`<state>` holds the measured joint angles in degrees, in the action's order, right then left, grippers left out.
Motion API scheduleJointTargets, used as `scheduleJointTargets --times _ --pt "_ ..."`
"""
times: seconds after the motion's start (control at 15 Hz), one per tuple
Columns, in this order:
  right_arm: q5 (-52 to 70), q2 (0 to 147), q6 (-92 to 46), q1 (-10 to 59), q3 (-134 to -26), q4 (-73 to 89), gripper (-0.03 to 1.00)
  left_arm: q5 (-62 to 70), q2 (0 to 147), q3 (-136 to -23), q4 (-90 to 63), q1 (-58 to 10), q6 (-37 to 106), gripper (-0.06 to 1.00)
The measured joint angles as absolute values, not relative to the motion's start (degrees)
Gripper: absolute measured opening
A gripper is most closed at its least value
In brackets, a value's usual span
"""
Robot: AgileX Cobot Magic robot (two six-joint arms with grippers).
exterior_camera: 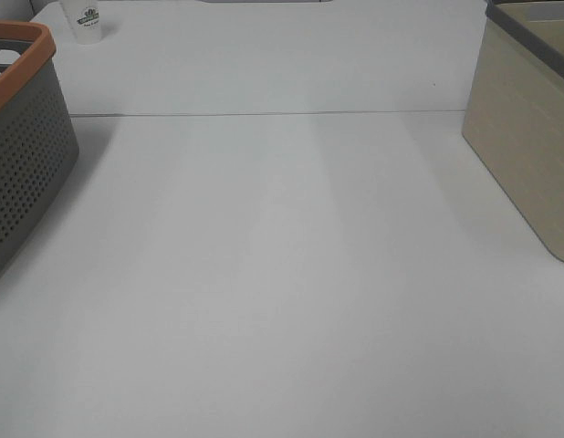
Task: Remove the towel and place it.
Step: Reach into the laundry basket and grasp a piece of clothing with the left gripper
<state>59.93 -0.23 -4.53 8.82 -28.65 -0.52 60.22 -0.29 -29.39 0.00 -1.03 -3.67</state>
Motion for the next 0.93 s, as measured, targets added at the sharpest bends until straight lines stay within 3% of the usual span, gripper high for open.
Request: scheduleJointTargets --times 0.93 --pt "59.9 -0.2 -4.5 8.8 -28.6 -0.5 0.76 60.2 -0.3 -29.4 0.0 -1.0 -3.7 0.86"
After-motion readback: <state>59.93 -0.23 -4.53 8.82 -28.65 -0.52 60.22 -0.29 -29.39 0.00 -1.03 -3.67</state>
